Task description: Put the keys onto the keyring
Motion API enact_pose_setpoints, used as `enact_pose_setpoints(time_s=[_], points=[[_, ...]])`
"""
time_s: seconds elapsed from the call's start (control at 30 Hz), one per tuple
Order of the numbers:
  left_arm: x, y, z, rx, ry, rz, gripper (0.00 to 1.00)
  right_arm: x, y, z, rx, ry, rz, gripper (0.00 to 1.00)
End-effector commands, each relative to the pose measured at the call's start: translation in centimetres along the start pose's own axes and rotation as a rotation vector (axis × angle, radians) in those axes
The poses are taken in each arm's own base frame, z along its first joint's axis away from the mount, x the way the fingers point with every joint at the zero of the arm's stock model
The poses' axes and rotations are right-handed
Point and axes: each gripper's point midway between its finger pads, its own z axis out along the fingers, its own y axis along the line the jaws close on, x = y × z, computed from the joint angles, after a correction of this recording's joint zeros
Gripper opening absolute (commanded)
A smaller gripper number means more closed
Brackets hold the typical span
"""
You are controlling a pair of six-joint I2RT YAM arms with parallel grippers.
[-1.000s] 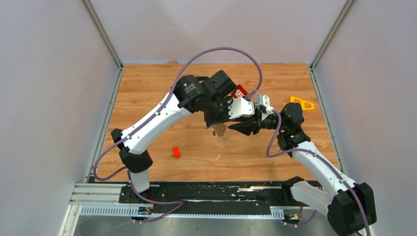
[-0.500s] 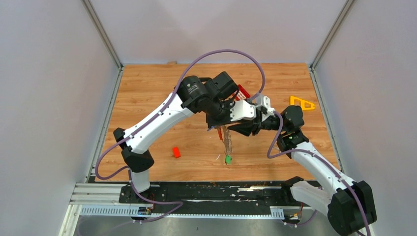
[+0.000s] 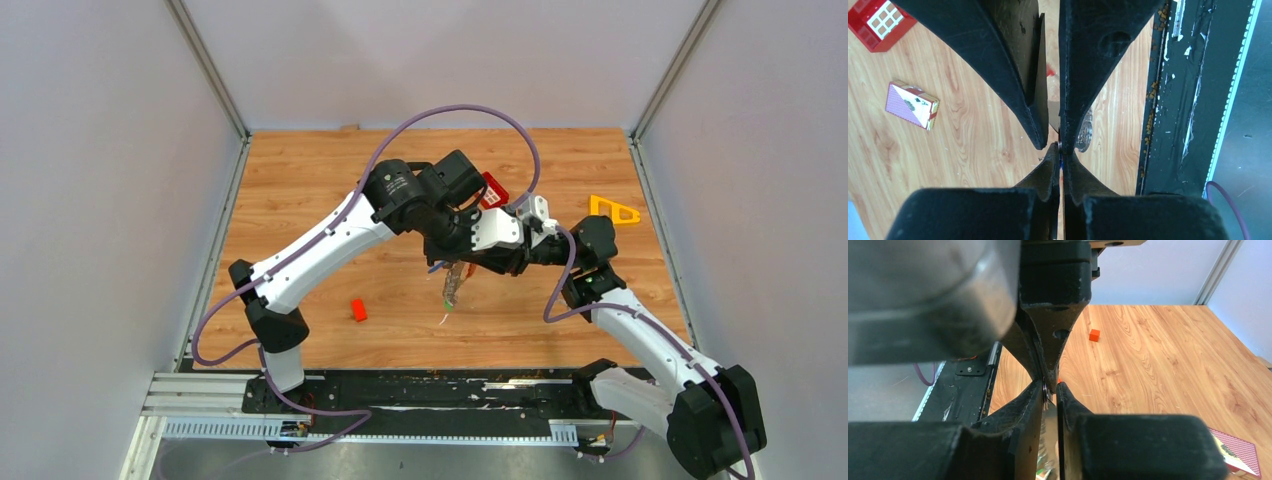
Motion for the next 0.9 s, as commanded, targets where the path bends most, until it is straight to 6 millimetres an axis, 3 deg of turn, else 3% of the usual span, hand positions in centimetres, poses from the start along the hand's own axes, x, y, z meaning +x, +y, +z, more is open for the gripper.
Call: enact_pose_setpoints(time_s=[0.0, 0.17, 0.33, 0.57, 0.87], points=[[-1.51, -0.41, -1.87, -0.018, -0.096, 0.018, 0.0, 0.06, 0.16, 0.19, -0.018, 0.003, -0.019, 0.16], [-1.43, -0.38, -2.19, -0.029, -0.102, 0.021, 0.0, 0.33, -0.04, 0.2, -0.014, 0.013, -0.015, 0.12], [-1.48, -0.28, -2.44, -0.043, -0.114, 0.023, 0.0, 0.54, -0.1, 0.22, -0.013, 0.023, -0.006, 0.18], [-1.36, -0.4, -2.13, -0.035, -0.11, 0.022, 0.0, 0.49, -0.13, 0.21, -0.012, 0.027, -0.004, 0.19], [-2.08, -0.38, -2.26, -0.033, -0.141, 0.022, 0.0, 0.56, 0.1, 0.38, -0.026, 0.03, -0.005, 0.1]])
